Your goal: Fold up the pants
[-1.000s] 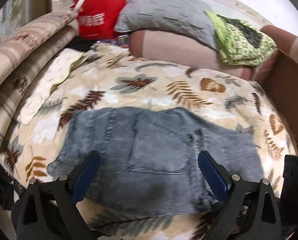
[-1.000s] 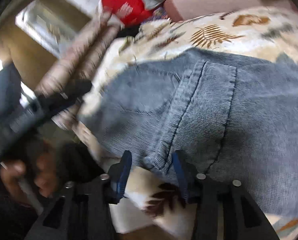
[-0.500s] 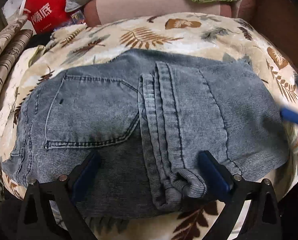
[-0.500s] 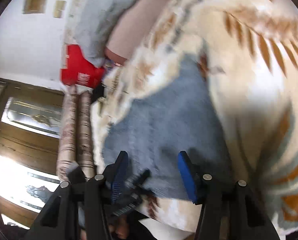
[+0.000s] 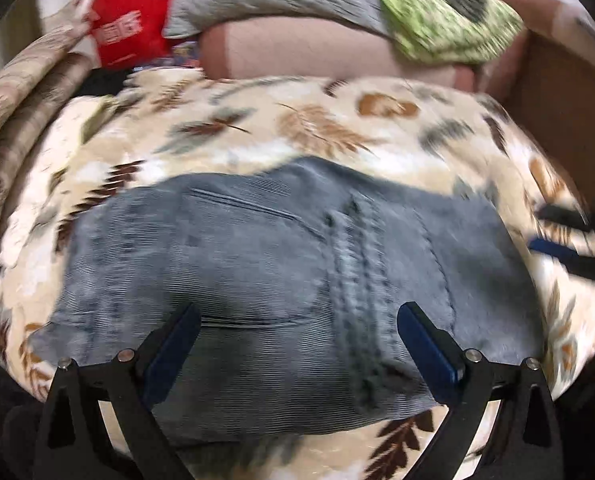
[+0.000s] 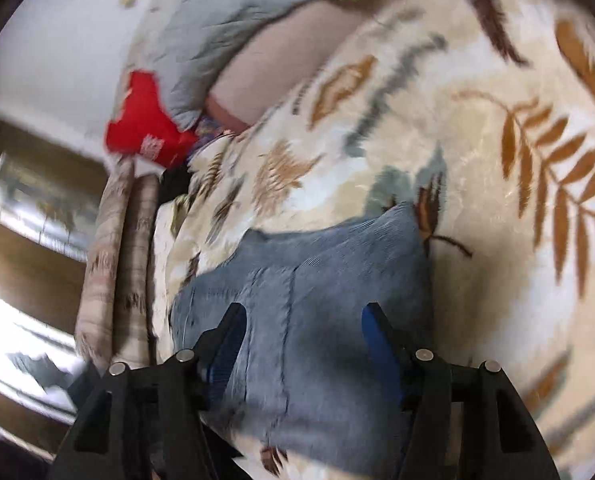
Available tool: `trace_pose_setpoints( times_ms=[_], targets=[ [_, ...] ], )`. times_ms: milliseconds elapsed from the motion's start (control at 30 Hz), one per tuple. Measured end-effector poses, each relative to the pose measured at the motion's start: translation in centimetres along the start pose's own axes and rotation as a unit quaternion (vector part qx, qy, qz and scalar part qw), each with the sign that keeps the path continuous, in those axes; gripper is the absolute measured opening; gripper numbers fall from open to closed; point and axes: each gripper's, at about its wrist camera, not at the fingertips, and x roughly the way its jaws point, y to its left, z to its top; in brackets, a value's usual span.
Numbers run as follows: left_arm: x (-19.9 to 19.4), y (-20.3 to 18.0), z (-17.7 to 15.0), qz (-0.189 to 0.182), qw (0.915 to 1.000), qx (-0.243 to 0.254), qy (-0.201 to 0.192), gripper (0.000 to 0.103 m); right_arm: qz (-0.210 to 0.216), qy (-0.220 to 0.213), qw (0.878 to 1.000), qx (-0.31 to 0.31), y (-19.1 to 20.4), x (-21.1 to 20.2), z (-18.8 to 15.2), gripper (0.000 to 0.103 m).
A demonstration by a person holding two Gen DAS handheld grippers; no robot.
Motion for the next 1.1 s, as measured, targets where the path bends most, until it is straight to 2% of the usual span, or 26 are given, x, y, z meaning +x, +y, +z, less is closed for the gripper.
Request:
trace_pose_setpoints(
  times_ms=[67,100,167,233,300,433,533,600,633,667,700,800,933,967,1033,1100],
  targets=[
    [-0.4,1.4,0.0,0.001,0.9997,-0.025,-0.001,0.099,0.005,0.013,1.0,-0.02,0.9,-0.3,-1.5,0.073],
    [-0.4,1.9,0.0,0.003,0.9994,-0.033,0.0,0.099,0.0,0.037,0.999,-0.03,1.0,1.0,-2.4,0.076],
    [-0.4,2.5,-0.2,0.016,0.9991,-0.038,0.007,0.099,-0.06,0.092,0.994,-0.024,-0.6,4.3,-3.8,0.077],
    [-0.8,2.9,-0.4,0.02,0.999,-0.04,0.005,0.099,-0.066,0.071,0.995,-0.039,0.0,3.9,-4.1,0.077],
    [-1.0,3.3,-0.5,0.024,0.9988,-0.042,0.009,0.099,-0.07,0.072,0.994,-0.046,1.3,3.2,-3.7,0.077],
    [-1.5,3.9,-0.5,0.021,0.9988,-0.044,0.0,0.099,-0.079,0.047,0.993,-0.079,3.6,1.4,-4.5,0.077],
    [-1.7,4.3,-0.6,0.023,0.9984,-0.053,0.0,0.099,-0.077,0.043,0.992,-0.091,4.5,1.9,-4.7,0.077],
    [-1.7,4.8,-0.7,0.023,0.998,-0.059,0.001,0.099,-0.091,0.053,0.991,-0.087,3.8,2.8,-4.9,0.077],
    [-1.7,5.0,-0.8,0.023,0.9978,-0.062,0.001,0.099,-0.123,0.08,0.986,-0.081,2.6,4.4,-5.1,0.078],
    [-1.8,5.2,-0.8,0.022,0.9977,-0.063,0.0,0.099,-0.127,0.093,0.984,-0.078,1.9,5.2,-5.2,0.077],
    [-1.9,5.4,-0.8,0.024,0.9976,-0.065,-0.001,0.099,-0.124,0.075,0.986,-0.083,2.1,4.7,-5.2,0.077],
    [-1.9,6.3,-0.9,0.026,0.9966,-0.078,-0.002,0.099,-0.125,0.078,0.986,-0.081,4.1,3.7,-4.7,0.077],
    [-1.8,7.2,-1.0,0.021,0.9956,-0.091,0.0,0.099,-0.102,0.053,0.985,-0.126,7.0,3.2,-4.5,0.08],
    [-1.8,7.5,-1.2,0.018,0.995,-0.098,-0.001,0.099,-0.109,0.062,0.984,-0.129,6.8,4.1,-4.7,0.084],
    [-2.0,8.8,-1.6,0.008,0.9926,-0.121,-0.003,0.099,-0.15,0.11,0.975,-0.12,4.9,7.1,-5.2,0.085],
    [-2.2,10.3,-2.3,0.001,0.9895,-0.145,-0.006,0.099,-0.166,0.103,0.969,-0.149,5.5,7.4,-5.6,0.085]
  ],
)
